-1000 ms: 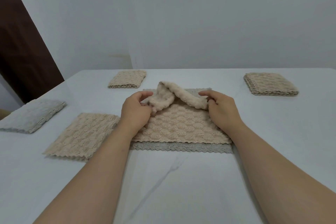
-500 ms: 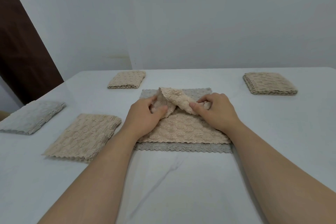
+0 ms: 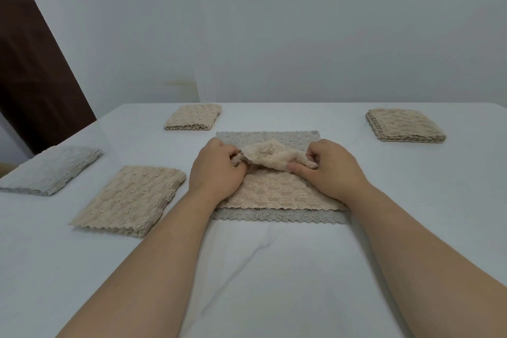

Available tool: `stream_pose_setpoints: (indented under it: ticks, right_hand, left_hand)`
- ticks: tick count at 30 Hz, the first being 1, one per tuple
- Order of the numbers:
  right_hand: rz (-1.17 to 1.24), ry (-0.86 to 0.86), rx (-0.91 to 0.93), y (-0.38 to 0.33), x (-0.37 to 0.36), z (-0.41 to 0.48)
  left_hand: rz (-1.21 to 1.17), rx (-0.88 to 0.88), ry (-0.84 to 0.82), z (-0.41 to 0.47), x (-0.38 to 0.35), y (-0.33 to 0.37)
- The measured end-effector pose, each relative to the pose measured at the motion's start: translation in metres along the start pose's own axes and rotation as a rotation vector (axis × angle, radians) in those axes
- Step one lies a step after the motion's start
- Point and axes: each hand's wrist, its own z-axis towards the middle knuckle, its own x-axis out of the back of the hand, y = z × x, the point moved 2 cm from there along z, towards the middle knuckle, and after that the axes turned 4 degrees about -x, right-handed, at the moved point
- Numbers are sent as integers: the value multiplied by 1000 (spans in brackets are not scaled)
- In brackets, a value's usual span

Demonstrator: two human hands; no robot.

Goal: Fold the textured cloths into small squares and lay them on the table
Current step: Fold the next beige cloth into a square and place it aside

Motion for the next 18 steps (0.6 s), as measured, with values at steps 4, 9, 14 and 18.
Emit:
stream_pose_setpoints:
  ticks: [4, 9, 14, 18]
  right_hand:
    - [-148, 95, 37, -7, 10, -14]
    - [-142, 162, 15, -22, 21, -40]
    - [93, 127, -105, -22, 19, -64]
    - [147, 127, -57, -17, 16, -66]
  left_hand:
    - [-52, -73, 89, -3, 7, 5]
    - [-25, -165, 73, -7, 13, 14]
    - [131, -288, 176, -8, 15, 14]
    - [219, -293, 250, -7, 25, 12]
